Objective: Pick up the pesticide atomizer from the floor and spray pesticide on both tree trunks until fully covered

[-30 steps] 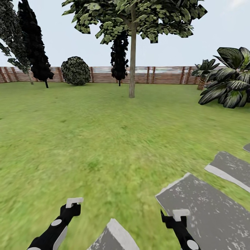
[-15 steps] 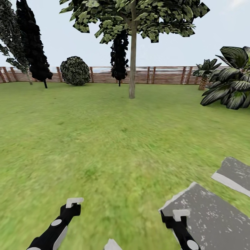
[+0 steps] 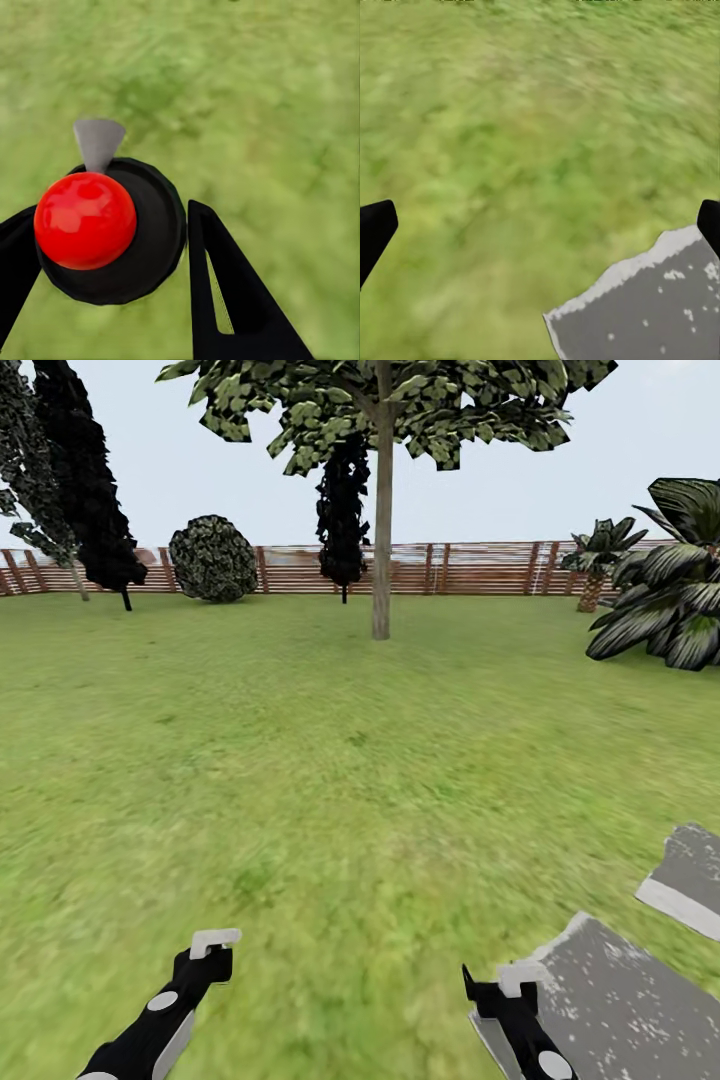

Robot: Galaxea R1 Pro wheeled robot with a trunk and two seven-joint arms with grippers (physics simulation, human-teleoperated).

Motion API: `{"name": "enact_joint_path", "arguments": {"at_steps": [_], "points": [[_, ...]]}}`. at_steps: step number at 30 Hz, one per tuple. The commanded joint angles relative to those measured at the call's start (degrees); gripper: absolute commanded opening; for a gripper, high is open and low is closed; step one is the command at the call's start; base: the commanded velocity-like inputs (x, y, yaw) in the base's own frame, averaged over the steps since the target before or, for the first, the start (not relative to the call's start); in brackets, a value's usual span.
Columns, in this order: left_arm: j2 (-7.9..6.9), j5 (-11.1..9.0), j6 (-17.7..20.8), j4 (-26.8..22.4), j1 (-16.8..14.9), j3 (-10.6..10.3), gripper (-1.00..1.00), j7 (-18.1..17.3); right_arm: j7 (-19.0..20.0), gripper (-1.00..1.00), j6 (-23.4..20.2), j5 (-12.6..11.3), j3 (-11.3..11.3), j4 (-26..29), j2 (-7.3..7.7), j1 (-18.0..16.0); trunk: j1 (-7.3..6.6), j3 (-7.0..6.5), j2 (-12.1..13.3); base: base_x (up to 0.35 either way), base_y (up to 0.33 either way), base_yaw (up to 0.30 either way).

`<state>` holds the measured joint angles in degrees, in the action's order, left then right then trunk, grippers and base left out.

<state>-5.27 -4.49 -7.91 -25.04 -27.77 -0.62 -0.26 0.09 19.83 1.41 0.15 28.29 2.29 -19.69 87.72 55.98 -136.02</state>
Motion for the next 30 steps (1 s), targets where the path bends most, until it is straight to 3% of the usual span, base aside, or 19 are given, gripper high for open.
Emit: {"name": "enact_joint_path", "arguments": {"at_steps": [1,30], "points": [[0.0,0.0,0.0,-0.01,0.0,0.0,-1.0,0.0,0.0,1.0,-0.03,0.0,0.01,0.01,0.0,0.0,0.0,0.0,0.0,0.338,0.0,0.0],[0.0,0.09,0.0,-0.01,0.0,0.0,-1.0,0.0,0.0,1.0,-0.05,0.0,0.02,0.01,0.0,0.0,0.0,0.25,0.0,0.338,0.0,0.0]]}}
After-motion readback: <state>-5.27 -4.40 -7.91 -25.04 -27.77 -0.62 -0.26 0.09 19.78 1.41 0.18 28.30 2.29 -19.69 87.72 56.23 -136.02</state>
